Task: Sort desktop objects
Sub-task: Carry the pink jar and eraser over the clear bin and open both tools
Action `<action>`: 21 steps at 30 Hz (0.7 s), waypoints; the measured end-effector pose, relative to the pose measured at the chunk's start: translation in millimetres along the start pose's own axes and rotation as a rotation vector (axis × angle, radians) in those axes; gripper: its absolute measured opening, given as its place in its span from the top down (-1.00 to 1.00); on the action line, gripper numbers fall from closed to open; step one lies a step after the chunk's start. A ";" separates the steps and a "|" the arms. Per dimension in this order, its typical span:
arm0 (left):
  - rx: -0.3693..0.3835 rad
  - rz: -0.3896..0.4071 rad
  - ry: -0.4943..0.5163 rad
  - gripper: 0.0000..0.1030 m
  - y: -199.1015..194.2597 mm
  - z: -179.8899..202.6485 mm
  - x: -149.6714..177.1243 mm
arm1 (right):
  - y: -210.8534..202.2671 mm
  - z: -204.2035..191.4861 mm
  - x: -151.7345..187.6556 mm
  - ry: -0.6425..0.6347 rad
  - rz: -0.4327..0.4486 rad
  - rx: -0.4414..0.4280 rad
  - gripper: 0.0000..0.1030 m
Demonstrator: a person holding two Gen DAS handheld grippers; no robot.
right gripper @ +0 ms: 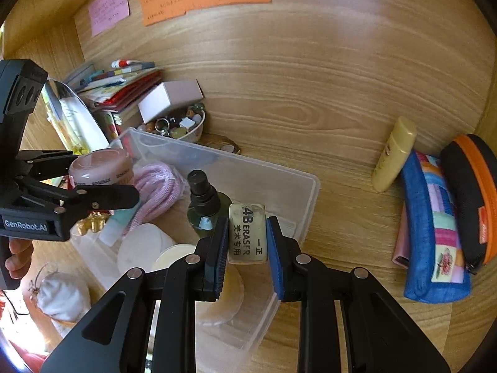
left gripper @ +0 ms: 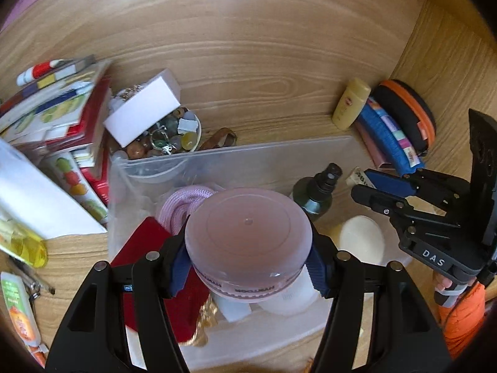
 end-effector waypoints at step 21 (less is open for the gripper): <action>0.010 -0.079 0.023 -0.25 29.9 3.2 6.2 | 24.2 -5.6 1.8 -0.057 -0.014 0.025 0.58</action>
Point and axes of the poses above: each gripper's, at about its wrist camera, not at the fingertips, and y roughly the way its jaws point, z to its right, x to its underside, the point moved 7 cm from there along y, roughly the way its jaws point, and after that the axes turned 6 degrees about y, right-handed, at the moved point
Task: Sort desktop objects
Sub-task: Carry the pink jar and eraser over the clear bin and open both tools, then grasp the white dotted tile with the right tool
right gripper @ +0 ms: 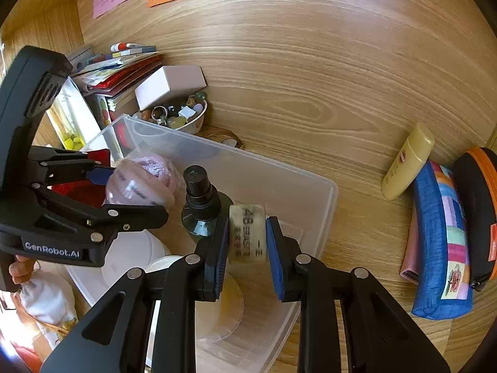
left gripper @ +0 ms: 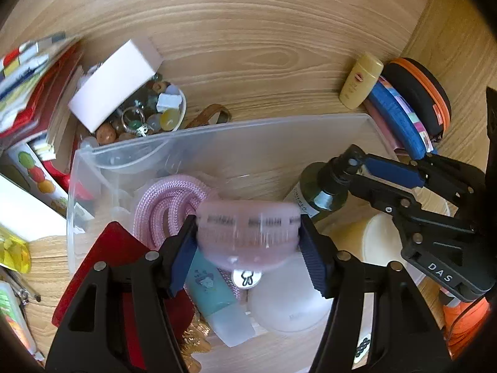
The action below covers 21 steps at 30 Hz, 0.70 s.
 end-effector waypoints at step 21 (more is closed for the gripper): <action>-0.070 0.157 0.011 -0.66 -83.9 8.4 16.4 | -67.3 -18.0 0.4 -0.013 0.139 0.063 -0.32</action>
Point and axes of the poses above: each gripper's, at about its wrist camera, not at the fingertips, and y roughly the way its jaws point, z to its right, x to its underside, the point moved 7 cm from there along y, roughly the way its jaws point, and after that the axes turned 6 degrees about y, right-handed, at the moved point
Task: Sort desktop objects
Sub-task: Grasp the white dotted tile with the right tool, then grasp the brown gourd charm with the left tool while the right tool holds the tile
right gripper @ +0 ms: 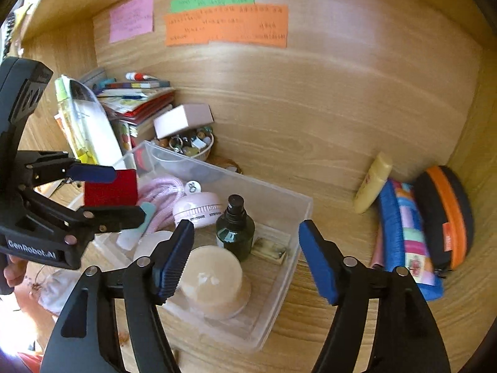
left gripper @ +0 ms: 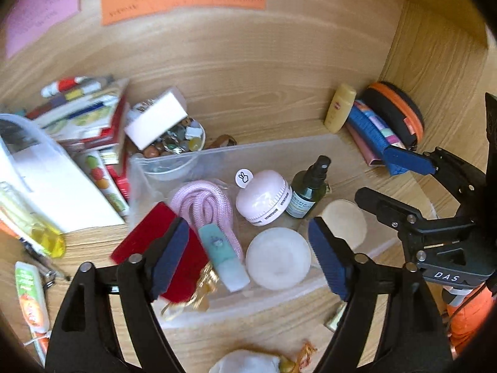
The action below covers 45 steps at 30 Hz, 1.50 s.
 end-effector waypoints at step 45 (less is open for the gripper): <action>-0.010 -0.064 0.127 -0.78 -33.4 56.4 141.7 | -2.8 -63.9 140.4 -0.047 -0.236 -0.154 0.38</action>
Point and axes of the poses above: each gripper's, at about its wrist camera, not at the fingertips, and y roughly the way its jaws point, z to its right, x to its underside, the point moved 7 cm from there along y, roughly the way its jaws point, and after that the axes turned 6 degrees about y, right-handed, at the moved point
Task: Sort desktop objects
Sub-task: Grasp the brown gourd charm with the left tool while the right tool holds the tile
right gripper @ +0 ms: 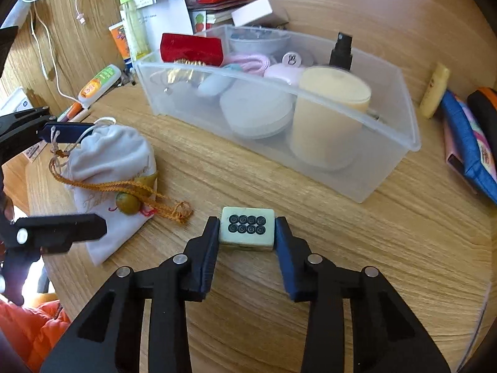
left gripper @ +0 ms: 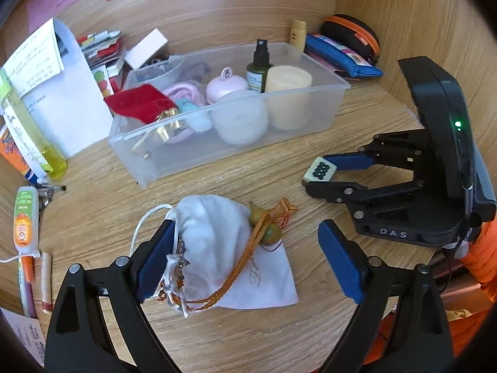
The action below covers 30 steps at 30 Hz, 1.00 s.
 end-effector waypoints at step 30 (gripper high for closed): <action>0.033 -0.037 0.002 0.16 27.7 23.7 -2.6 | -40.3 37.2 4.6 0.101 0.067 0.001 0.40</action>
Point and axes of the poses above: each gripper's, at about its wrist camera, not at the fingertips, and y roughly the way its jaws point, z to its right, x to its underside, the point moved 7 cm from there along y, roughly the way its jaws point, and after that the axes turned 6 degrees about y, right-handed, at the moved point
